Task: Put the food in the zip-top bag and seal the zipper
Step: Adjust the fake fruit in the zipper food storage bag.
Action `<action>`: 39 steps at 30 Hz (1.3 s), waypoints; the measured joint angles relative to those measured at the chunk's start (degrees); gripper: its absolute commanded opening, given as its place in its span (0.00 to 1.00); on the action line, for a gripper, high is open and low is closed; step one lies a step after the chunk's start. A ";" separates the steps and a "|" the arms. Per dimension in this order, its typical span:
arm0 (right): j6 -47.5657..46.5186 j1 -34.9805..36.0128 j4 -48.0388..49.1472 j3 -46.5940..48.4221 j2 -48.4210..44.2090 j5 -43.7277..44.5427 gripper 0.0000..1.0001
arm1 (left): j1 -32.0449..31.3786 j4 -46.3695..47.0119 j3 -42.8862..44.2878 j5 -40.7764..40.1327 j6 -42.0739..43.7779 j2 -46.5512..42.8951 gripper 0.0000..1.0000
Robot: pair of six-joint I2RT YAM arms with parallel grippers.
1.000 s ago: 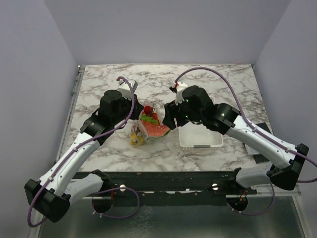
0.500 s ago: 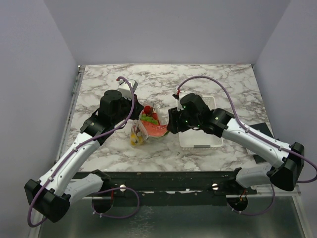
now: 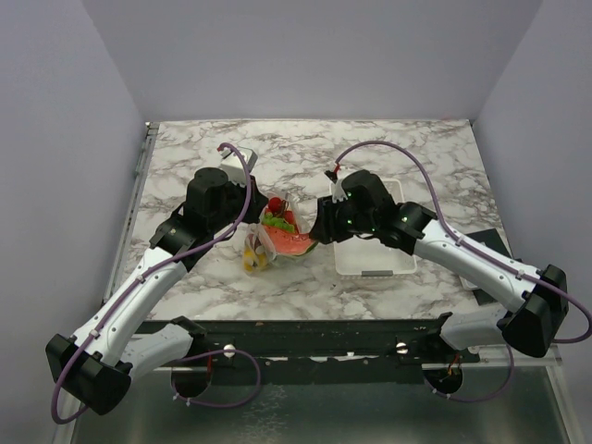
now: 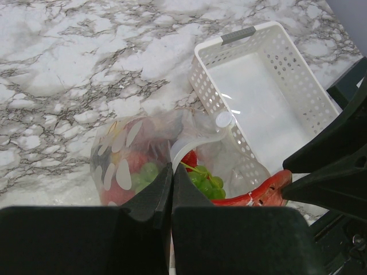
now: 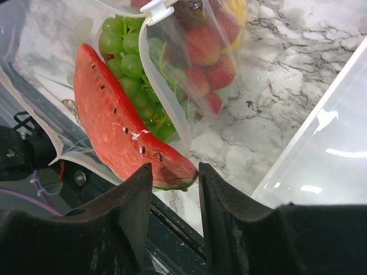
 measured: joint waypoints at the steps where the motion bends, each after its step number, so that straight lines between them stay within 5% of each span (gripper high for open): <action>1: 0.09 -0.17 0.31 0.00 0.00 -0.28 0.41 | 0.00 0.00 0.00 0.00 0.00 0.00 0.01; 18: 1.09 -0.61 2.56 -0.98 0.90 -3.65 0.26 | -0.02 -0.02 0.00 0.00 0.00 0.00 0.01; 39: 3.08 -0.61 4.70 -2.62 1.81 -11.85 0.31 | -0.02 -0.02 0.00 0.00 -0.02 0.00 0.01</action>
